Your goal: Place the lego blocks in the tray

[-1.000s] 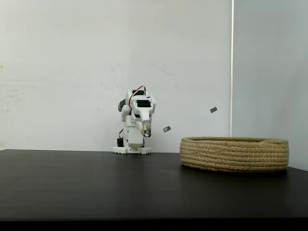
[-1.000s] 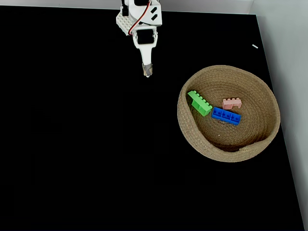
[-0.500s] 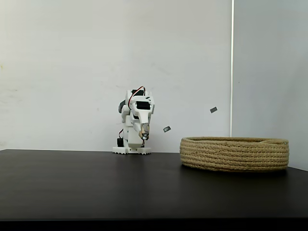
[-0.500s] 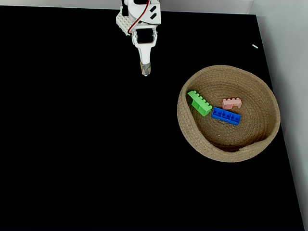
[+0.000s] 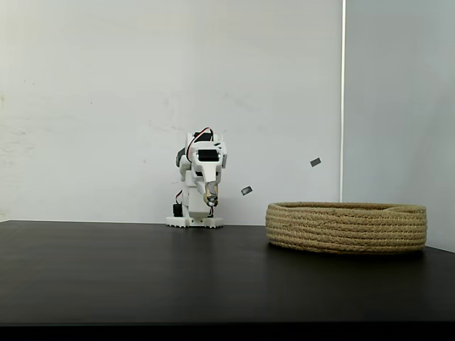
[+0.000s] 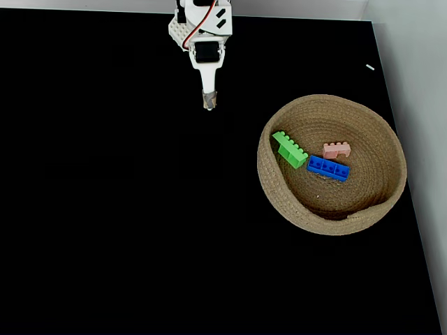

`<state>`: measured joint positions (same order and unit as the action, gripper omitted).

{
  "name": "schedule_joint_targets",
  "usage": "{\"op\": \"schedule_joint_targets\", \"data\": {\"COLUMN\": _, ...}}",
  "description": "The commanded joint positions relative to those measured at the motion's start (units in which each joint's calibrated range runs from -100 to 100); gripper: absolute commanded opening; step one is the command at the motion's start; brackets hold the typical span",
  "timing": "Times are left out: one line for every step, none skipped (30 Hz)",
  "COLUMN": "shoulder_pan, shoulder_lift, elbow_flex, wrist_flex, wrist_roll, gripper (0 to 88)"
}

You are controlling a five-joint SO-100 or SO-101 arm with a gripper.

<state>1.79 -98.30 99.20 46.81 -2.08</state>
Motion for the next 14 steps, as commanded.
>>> {"op": "schedule_joint_targets", "data": {"shoulder_pan": 0.9, "shoulder_lift": -0.5, "elbow_flex": 0.8, "wrist_flex": -0.4, "wrist_roll": -0.4, "gripper": 0.3}}
{"op": "schedule_joint_targets", "data": {"shoulder_pan": 1.3, "shoulder_lift": -0.5, "elbow_flex": 0.8, "wrist_flex": -0.4, "wrist_roll": -0.4, "gripper": 0.3}}
{"op": "schedule_joint_targets", "data": {"shoulder_pan": 1.6, "shoulder_lift": -0.5, "elbow_flex": 0.8, "wrist_flex": -0.3, "wrist_roll": -0.4, "gripper": 0.3}}
{"op": "schedule_joint_targets", "data": {"shoulder_pan": 1.8, "shoulder_lift": -0.5, "elbow_flex": 0.8, "wrist_flex": -0.2, "wrist_roll": -0.6, "gripper": 0.3}}
{"op": "schedule_joint_targets", "data": {"shoulder_pan": 2.0, "shoulder_lift": -0.5, "elbow_flex": 0.8, "wrist_flex": -0.2, "wrist_roll": -0.7, "gripper": 0.3}}
{"op": "schedule_joint_targets", "data": {"shoulder_pan": 2.2, "shoulder_lift": -0.5, "elbow_flex": 0.8, "wrist_flex": -0.1, "wrist_roll": -0.9, "gripper": 0.3}}
{"op": "schedule_joint_targets", "data": {"shoulder_pan": 2.2, "shoulder_lift": -0.5, "elbow_flex": 0.8, "wrist_flex": -0.1, "wrist_roll": -1.0, "gripper": 0.3}}
{"op": "schedule_joint_targets", "data": {"shoulder_pan": 2.3, "shoulder_lift": -0.5, "elbow_flex": 0.8, "wrist_flex": -0.1, "wrist_roll": -1.1, "gripper": 0.3}}
{"op": "schedule_joint_targets", "data": {"shoulder_pan": 2.3, "shoulder_lift": -0.5, "elbow_flex": 0.8, "wrist_flex": -0.1, "wrist_roll": -1.1, "gripper": 0.3}}
{"op": "schedule_joint_targets", "data": {"shoulder_pan": 2.3, "shoulder_lift": -0.5, "elbow_flex": 0.8, "wrist_flex": -0.1, "wrist_roll": -1.1, "gripper": 0.3}}
{"op": "schedule_joint_targets", "data": {"shoulder_pan": 2.3, "shoulder_lift": -0.5, "elbow_flex": 0.8, "wrist_flex": -0.1, "wrist_roll": -1.1, "gripper": 0.3}}
{"op": "schedule_joint_targets", "data": {"shoulder_pan": 2.3, "shoulder_lift": -0.5, "elbow_flex": 0.8, "wrist_flex": -0.1, "wrist_roll": -1.1, "gripper": 0.3}}
{"op": "schedule_joint_targets", "data": {"shoulder_pan": 2.3, "shoulder_lift": -0.5, "elbow_flex": 0.8, "wrist_flex": -0.1, "wrist_roll": -1.1, "gripper": 0.3}}
{"op": "schedule_joint_targets", "data": {"shoulder_pan": 2.3, "shoulder_lift": -0.5, "elbow_flex": 0.8, "wrist_flex": -0.1, "wrist_roll": -1.0, "gripper": 0.3}}
